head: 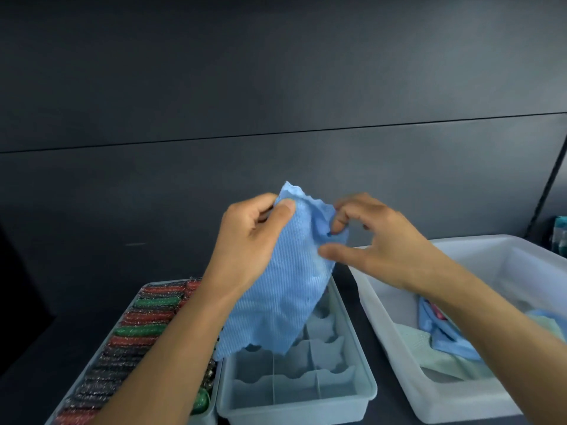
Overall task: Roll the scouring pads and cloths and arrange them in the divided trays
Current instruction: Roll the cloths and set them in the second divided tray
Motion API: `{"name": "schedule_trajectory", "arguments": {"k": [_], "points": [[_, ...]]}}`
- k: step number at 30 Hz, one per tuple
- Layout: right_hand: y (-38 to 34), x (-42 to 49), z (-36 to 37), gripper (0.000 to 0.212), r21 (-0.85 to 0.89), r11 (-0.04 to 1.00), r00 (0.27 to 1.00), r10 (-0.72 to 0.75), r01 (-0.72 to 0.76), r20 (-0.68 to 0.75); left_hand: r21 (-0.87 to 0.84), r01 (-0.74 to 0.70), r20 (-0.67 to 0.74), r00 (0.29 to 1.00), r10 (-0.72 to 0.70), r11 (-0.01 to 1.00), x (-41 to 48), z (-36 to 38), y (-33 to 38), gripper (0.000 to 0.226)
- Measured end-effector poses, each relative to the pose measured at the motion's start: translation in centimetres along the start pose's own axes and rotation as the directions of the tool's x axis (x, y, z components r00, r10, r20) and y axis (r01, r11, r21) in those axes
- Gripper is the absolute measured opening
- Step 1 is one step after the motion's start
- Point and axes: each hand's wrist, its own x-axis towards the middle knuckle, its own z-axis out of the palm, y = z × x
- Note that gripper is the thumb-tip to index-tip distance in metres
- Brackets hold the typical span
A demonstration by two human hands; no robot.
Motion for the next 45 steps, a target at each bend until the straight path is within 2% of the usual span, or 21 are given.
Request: {"name": "schedule_trajectory", "arguments": {"k": [2, 4, 6, 7, 9, 10, 12, 14, 15, 17, 19, 22, 24, 27, 32, 36, 38, 40, 41, 43, 45], "points": [[0.7, 0.1, -0.1, 0.034, -0.058, 0.998, 0.999, 0.034, -0.036, -0.04, -0.057, 0.033, -0.001, 0.999, -0.033, 0.998, 0.0, -0.5, 0.0, 0.047], [1.1, 0.2, -0.5, 0.028, 0.151, 0.986, 0.995, 0.078, -0.067, -0.067, -0.094, 0.048, 0.007, 0.999, -0.047, 0.994, 0.2, -0.9, -0.1, 0.048], [0.9, 0.2, -0.9, 0.029, 0.556, 0.83, 0.991, 0.104, -0.037, -0.089, -0.128, 0.064, 0.022, 0.998, -0.062, 0.99, 0.3, -1.0, 0.0, 0.051], [0.9, 0.3, -0.9, 0.043, 0.695, 0.719, 0.991, 0.104, -0.016, -0.085, -0.154, 0.073, 0.034, 0.997, -0.068, 0.985, 0.3, -0.9, 0.1, 0.052], [0.5, 0.5, -0.1, 0.074, 0.82, 0.568, 0.994, 0.105, -0.07, 0.012, -0.2, 0.086, 0.043, 0.996, -0.079, 0.976, 0.1, -0.6, 0.3, 0.052], [0.1, 0.5, 0.3, 0.077, 0.846, 0.52, 0.992, 0.093, -0.122, 0.086, -0.214, 0.085, 0.042, 0.996, -0.078, 0.973, 0.1, -0.4, 0.3, 0.051], [-0.3, 0.5, 1.0, 0.057, 0.887, 0.41, 0.976, 0.122, -0.213, 0.179, -0.229, 0.095, 0.032, 0.995, -0.09, 0.969, 0.0, -0.2, 0.3, 0.049], [-0.3, 0.4, 1.0, 0.038, 0.929, 0.285, 0.959, 0.22, -0.237, 0.177, -0.226, 0.116, 0.004, 0.993, -0.118, 0.967, -0.2, -0.4, 0.3, 0.049], [-0.1, 0.4, 0.9, 0.031, 0.939, 0.269, 0.958, 0.244, -0.215, 0.15, -0.224, 0.125, -0.01, 0.991, -0.131, 0.967, -0.3, -0.6, 0.2, 0.051], [0.1, 0.2, 0.6, 0.016, 0.93, 0.328, 0.956, 0.283, -0.168, 0.073, -0.207, 0.132, -0.049, 0.988, -0.145, 0.969, -0.6, -0.8, 0.1, 0.052], [-0.3, 0.1, 0.6, 0.012, 0.873, 0.469, 0.941, 0.337, -0.133, -0.038, -0.169, 0.113, -0.113, 0.985, -0.133, 0.979, -0.8, -0.7, -0.2, 0.046], [-1.2, -0.1, 0.8, 0.012, 0.698, 0.713, 0.899, 0.344, -0.063, -0.27, -0.048, 0.065, -0.262, 0.962, -0.075, 0.997, -1.0, 0.1, -0.4, 0.008], [-2.2, -0.1, 0.9, 0.013, 0.633, 0.773, 0.888, 0.316, -0.036, -0.335, -0.017, 0.048, -0.31, 0.949, -0.051, 0.999, -1.3, 0.8, 0.2, 0.006], [-3.7, -0.1, 1.1, 0.016, 0.599, 0.8, 0.909, 0.239, 0.015, -0.342, -0.025, 0.026, -0.254, 0.967, -0.032, 0.999, -1.4, 2.0, 1.0, 0.005], [-5.2, 0.4, 0.6, 0.032, 0.632, 0.769, 0.925, 0.164, 0.096, -0.341, -0.169, 0.016, -0.143, 0.989, -0.041, 0.985, -1.4, 2.6, 1.9, 0.01], [-5.3, 0.9, 0.3, 0.012, 0.651, 0.757, 0.959, 0.147, 0.048, -0.241, -0.333, 0.067, -0.09, 0.991, -0.102, 0.94, -1.6, 2.5, 2.1, 0.038], [-5.0, 1.4, 0.3, 0.004, 0.658, 0.753, 0.964, 0.167, 0.011, -0.207, -0.367, 0.06, -0.138, 0.983, -0.118, 0.928, -1.7, 2.3, 1.6, 0.035], [-4.8, 1.9, 0.0, 0.01, 0.689, 0.724, 0.962, 0.205, -0.027, -0.178, -0.353, 0.058, -0.252, 0.955, -0.155, 0.934, -1.8, 1.6, 0.4, 0.018], [-4.8, 2.1, -0.2, 0.011, 0.706, 0.706, 0.963, 0.219, -0.047, -0.155, -0.318, 0.093, -0.244, 0.954, -0.177, 0.943, -1.8, 1.3, -0.3, 0.02], [-4.6, 2.6, -0.8, 0.007, 0.732, 0.677, 0.973, 0.211, -0.077, -0.093, -0.285, 0.256, 0.035, 0.966, -0.257, 0.924, -2.2, 1.2, -1.8, 0.041], [-4.4, 3.2, -1.4, 0.004, 0.755, 0.649, 0.983, 0.181, -0.092, -0.037, -0.295, 0.443, 0.349, 0.875, -0.336, 0.847, -3.1, 1.7, -2.9, 0.048]]}}
